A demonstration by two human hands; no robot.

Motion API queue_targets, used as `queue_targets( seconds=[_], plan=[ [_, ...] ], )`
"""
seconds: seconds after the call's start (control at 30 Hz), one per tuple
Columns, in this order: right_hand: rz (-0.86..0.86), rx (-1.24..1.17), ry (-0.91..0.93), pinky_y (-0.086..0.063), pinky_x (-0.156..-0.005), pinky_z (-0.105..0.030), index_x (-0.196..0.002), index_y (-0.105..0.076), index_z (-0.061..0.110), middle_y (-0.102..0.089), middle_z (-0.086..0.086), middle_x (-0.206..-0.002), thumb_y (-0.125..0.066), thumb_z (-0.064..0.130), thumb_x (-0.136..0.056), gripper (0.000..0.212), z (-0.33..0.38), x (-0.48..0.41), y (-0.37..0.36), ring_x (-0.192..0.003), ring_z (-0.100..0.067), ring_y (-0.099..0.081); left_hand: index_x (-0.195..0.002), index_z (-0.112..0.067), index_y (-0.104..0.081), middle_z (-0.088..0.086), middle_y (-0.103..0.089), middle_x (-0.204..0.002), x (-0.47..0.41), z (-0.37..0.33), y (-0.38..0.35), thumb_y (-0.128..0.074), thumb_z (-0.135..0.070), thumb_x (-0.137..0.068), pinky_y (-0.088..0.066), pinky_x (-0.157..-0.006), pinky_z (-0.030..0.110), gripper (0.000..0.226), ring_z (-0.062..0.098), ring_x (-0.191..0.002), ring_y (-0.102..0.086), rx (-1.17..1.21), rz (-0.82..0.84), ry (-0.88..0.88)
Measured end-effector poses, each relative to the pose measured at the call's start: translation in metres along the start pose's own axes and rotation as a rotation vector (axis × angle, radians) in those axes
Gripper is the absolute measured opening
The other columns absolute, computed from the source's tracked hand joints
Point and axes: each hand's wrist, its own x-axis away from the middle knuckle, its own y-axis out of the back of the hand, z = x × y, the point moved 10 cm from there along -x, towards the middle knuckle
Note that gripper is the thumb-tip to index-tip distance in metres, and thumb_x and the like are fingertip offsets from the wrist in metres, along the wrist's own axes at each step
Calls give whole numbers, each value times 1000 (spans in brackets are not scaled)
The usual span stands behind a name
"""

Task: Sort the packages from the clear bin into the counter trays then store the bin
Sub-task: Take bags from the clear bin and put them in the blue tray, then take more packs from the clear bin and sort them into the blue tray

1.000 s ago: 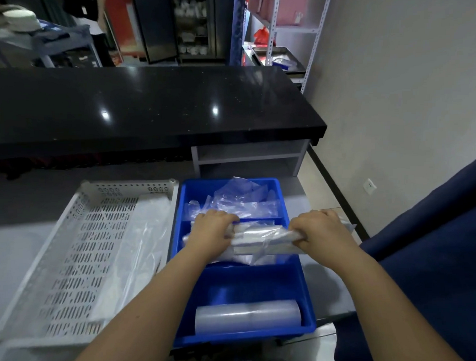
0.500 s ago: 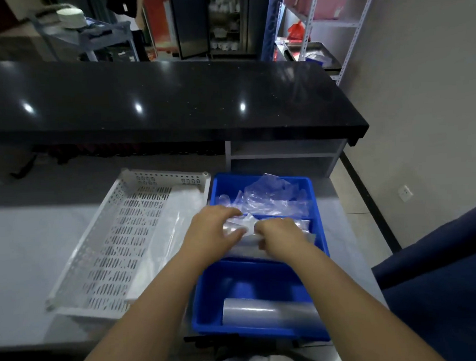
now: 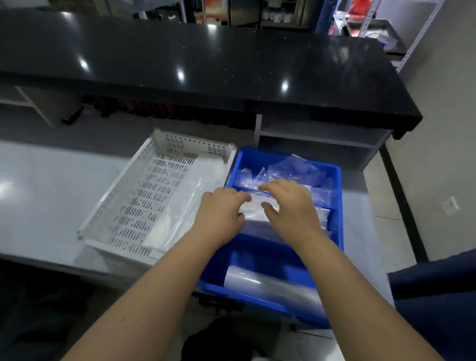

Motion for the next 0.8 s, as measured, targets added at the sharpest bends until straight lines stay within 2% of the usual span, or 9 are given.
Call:
queue_targets(
  seconds=[0.07,0.2,0.3,0.37,0.5,0.67,0.8],
  plan=[
    [-6,-8,80,-42,-80,-42,-103,-67,13,-69,-3,-100,-72,4,-73,31,37,-16,0,-93,-29,-59,-123,-31,-57,-2,-64,-113,14,25,27,-56,-26,-85,-38,-85,37,39,24,-107,-53,-24,-52,85],
    [117,-21,202,-36,-85,-41,-109,-65,17,-66,-2,-107,-71,11,-79,32,108,-31,-33,-101,-28,-54,-124,-33,-56,-5,-62,-121,63,95,66,-56,-28,-88,-37,-95,41,37,21,-115,-51,-28,-116,278],
    [176,-5,300,-30,-87,-38,-113,-63,20,-64,0,-112,-67,16,-81,32,167,-33,-69,-107,-27,-51,-121,-34,-59,-6,-64,-116,113,152,86,-58,-31,-86,-40,-94,42,35,20,-113,-52,-31,-162,390],
    [223,2,381,-31,-89,-38,-114,-63,21,-64,1,-113,-66,18,-82,32,215,-31,-99,-108,-28,-50,-121,-36,-57,-6,-63,-117,151,194,95,-56,-33,-87,-39,-94,41,35,20,-114,-51,-48,-173,478],
    [311,-7,574,-33,-88,-39,-113,-62,21,-64,1,-111,-65,20,-82,31,335,-17,-168,-107,-28,-51,-122,-35,-57,-6,-62,-114,240,285,116,-55,-34,-87,-37,-92,40,35,21,-111,-50,-63,-224,643],
    [390,-3,789,-37,-84,-41,-108,-60,21,-62,0,-107,-57,22,-83,26,502,7,-257,-103,-29,-50,-118,-33,-60,-2,-63,-113,369,411,159,-60,-34,-82,-43,-89,42,36,26,-108,-52,-132,-306,854],
    [445,-73,889,-38,-86,-42,-111,-59,20,-62,-3,-109,-61,23,-83,29,616,26,-320,-104,-30,-51,-118,-33,-61,-1,-63,-115,466,504,173,-62,-37,-81,-43,-87,40,37,26,-108,-53,-136,-324,1008]
  ],
)
